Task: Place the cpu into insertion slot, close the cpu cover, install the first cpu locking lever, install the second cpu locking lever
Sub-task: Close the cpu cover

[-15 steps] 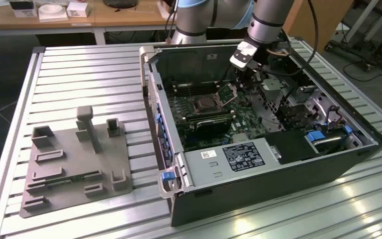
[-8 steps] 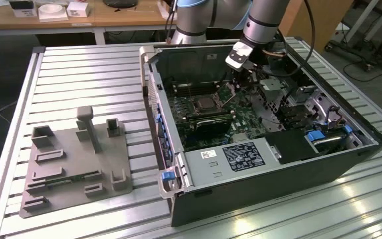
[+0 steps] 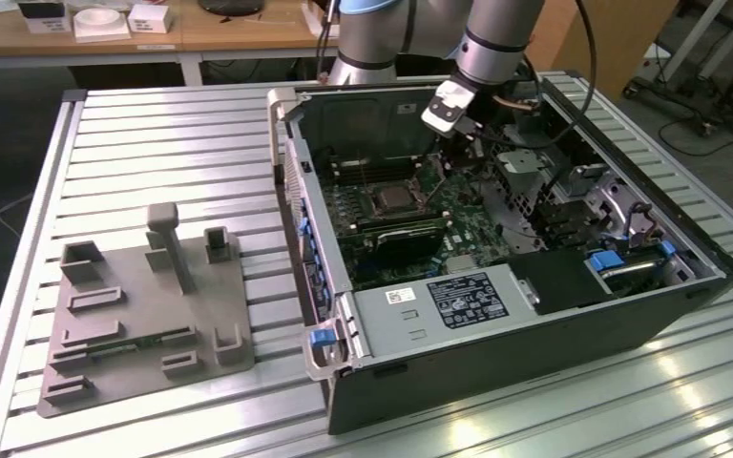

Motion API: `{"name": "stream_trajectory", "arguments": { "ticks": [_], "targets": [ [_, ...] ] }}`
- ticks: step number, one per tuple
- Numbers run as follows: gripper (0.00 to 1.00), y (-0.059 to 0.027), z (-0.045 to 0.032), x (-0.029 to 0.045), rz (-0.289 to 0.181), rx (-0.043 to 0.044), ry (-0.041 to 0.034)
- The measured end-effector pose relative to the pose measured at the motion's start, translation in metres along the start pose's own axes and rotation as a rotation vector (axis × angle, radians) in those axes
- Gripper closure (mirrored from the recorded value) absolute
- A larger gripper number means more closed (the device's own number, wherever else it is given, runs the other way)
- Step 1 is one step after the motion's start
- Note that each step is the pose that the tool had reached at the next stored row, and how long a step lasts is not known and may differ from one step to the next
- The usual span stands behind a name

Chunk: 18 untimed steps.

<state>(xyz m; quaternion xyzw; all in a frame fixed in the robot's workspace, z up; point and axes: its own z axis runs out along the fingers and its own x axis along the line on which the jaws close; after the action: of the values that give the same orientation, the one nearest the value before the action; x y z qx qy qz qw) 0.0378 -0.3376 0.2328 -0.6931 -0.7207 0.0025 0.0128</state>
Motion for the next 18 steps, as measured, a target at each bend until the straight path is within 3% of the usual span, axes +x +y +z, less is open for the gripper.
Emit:
{"name": "stream_trajectory", "arguments": {
  "ticks": [18],
  "targets": [
    [0.90,-0.0326,0.0067,0.0021,0.000,0.0007,0.0000]
  ]
}}
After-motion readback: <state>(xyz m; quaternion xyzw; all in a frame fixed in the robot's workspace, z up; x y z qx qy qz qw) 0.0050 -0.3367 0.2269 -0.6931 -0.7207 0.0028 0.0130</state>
